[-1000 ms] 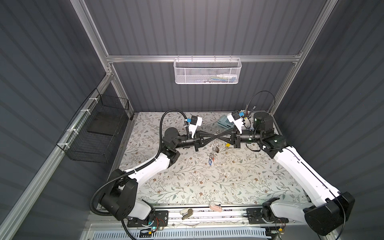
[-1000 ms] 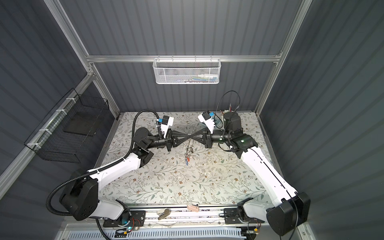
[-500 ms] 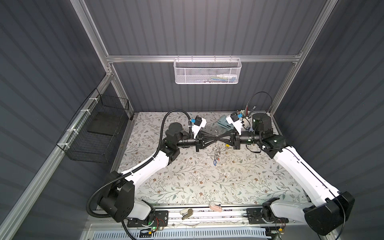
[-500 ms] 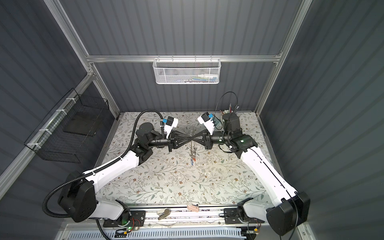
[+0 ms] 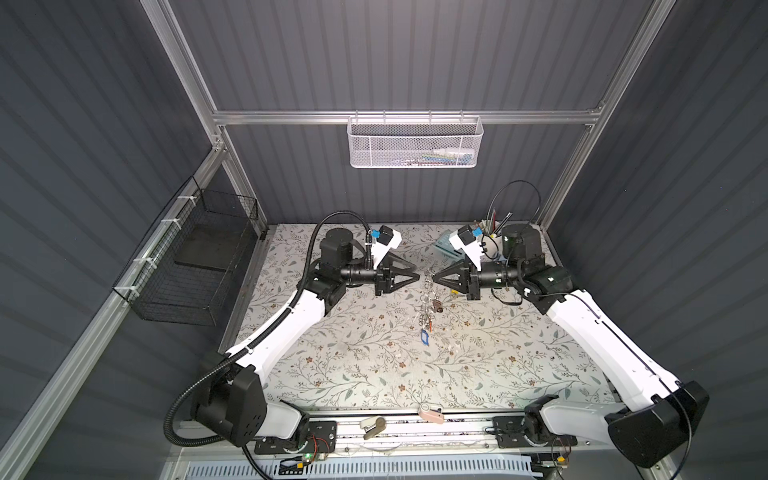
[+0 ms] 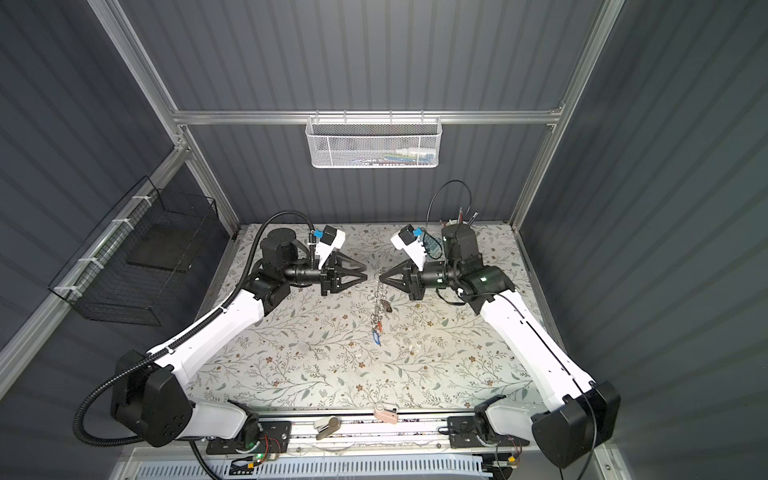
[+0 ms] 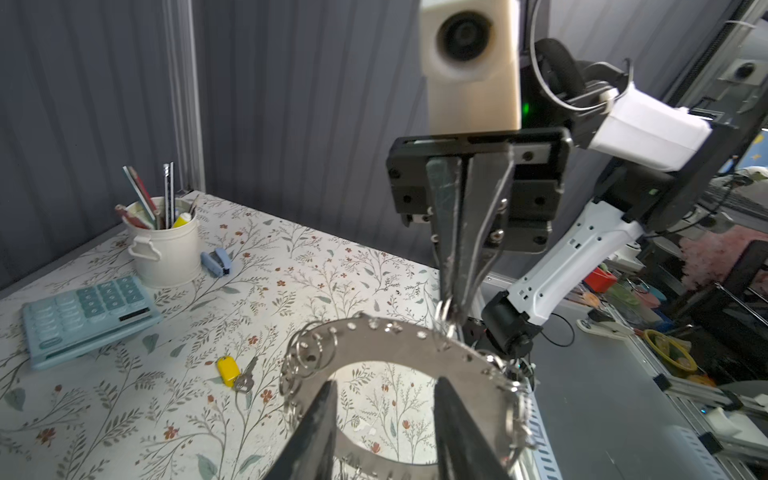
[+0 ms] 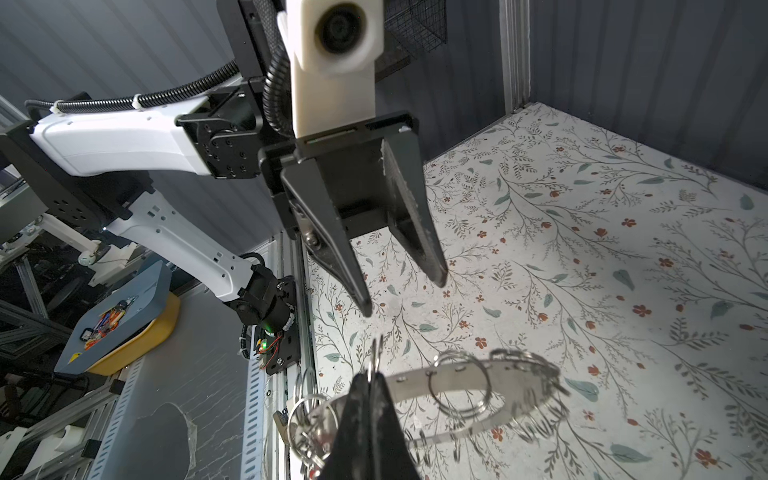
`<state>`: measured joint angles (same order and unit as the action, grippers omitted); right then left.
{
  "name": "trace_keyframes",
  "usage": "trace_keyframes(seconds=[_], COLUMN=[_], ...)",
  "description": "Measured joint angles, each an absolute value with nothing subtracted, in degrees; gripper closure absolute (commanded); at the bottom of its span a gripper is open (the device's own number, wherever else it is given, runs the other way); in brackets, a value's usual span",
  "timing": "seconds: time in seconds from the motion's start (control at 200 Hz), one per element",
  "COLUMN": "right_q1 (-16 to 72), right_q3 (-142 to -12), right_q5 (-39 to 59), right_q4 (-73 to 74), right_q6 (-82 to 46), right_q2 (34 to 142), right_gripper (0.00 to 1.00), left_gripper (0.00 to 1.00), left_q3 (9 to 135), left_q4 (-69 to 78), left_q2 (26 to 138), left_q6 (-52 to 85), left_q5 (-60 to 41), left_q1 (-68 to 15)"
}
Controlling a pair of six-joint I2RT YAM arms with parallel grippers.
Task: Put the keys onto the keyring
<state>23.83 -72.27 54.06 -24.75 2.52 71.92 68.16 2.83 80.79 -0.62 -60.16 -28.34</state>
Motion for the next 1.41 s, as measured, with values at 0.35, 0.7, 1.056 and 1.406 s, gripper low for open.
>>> trace_keyframes(seconds=[0.35, 0.7, 1.056, 1.406], right_q1=[25.3, 25.7, 26.0, 26.2], right_q3=[-72.4, -72.4, -72.4, -72.4], right_q5=[54.0, 54.0, 54.2, 54.2], right_q4=[-28.1, -28.4, -28.3, -28.6], right_q6=[5.5, 6.3, 6.3, 6.3], right_q2=[72.6, 72.7, 72.8, 72.8], right_gripper=[1.0, 1.0, 1.0, 1.0], left_gripper=[0.61, 0.68, 0.83, 0.8], left_q3=[76.2, 78.2, 81.5, 81.7], left_q4=[-14.4, -19.3, -22.5, -24.6], left_q2=[82.8, 85.2, 87.2, 87.3], left_q6=[-16.2, -19.1, -20.6, -21.4], left_q5=[-65.0, -65.7, -65.7, -65.1], left_q1=[-28.4, -30.3, -32.6, -32.7])
